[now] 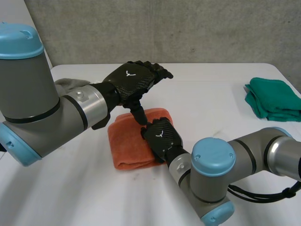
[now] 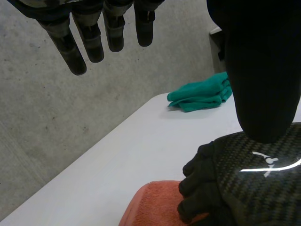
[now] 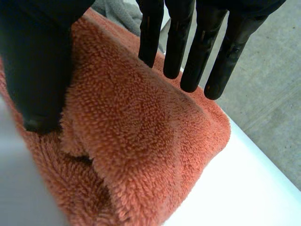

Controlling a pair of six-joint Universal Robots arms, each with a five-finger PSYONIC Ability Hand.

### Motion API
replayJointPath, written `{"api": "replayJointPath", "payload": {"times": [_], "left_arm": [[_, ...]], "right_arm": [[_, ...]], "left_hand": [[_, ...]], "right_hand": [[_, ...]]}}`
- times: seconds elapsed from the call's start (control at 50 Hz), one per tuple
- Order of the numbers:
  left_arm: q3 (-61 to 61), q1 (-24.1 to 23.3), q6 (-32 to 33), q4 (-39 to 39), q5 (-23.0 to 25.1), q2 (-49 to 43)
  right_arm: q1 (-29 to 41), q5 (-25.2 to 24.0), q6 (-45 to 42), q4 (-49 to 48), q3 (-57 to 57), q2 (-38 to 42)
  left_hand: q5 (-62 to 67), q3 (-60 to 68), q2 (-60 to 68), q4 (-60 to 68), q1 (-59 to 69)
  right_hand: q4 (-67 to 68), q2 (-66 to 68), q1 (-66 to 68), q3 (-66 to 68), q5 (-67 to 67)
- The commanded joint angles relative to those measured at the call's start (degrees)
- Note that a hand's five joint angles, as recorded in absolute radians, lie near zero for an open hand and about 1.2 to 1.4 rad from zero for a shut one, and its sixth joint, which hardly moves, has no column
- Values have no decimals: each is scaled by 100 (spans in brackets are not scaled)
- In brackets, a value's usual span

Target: Fold the laundry.

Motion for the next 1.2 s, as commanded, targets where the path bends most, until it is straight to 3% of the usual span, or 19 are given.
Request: {"api": "replayJointPath", "payload": {"times": [0.02, 0.06, 0.18, 0.32, 0.48, 0.54, 0.74, 0.98, 1.2], "left_arm": [[-21, 0, -33, 0, 1, 0], [-21, -9, -42, 9, 1, 0], [-21, 0, -42, 0, 1, 9], [-48, -9, -33, 0, -8, 44], [-92, 26, -34, 0, 1, 44], [-101, 35, -42, 0, -8, 44], [-162, 44, -200, 9, -8, 44], [-101, 35, -200, 9, -8, 70], [-171, 0, -200, 9, -8, 70]], "right_arm": [[0, -57, 16, 11, -296, 148], [0, -57, 16, 11, -357, 166], [-131, -75, 7, 73, -367, 201], [-1264, -636, -107, 108, 125, -238], [-2652, -1190, -1177, 117, 284, -467], [-2847, -1279, -1486, 117, 188, -380], [-2997, -1683, -1681, 99, -866, -36], [-3172, -1323, -793, 187, -3081, 33], [-4191, -1077, -801, 1136, -4664, 1465]], "left_hand": [[-150, -78, -35, -46, 47], [-150, -78, -35, -46, 47], [-150, -78, -35, -46, 47], [-150, -78, -35, -46, 47], [-150, -78, -35, -46, 47], [-150, -78, -35, -46, 47], [-133, -61, -18, -30, 63], [-116, -44, -1, -13, 80], [-116, -44, -1, -13, 80]], "right_hand": [[3403, 3395, 3848, 3395, 3732], [4693, 4686, 5138, 4686, 5022], [4697, 4690, 5142, 4690, 5026], [4697, 4690, 5142, 4690, 5026], [4697, 4690, 5142, 4690, 5026], [4697, 4690, 5142, 4690, 5026], [4697, 4690, 5142, 4690, 5026], [4697, 4690, 5142, 4690, 5026], [4697, 4690, 5142, 4690, 5026]]}}
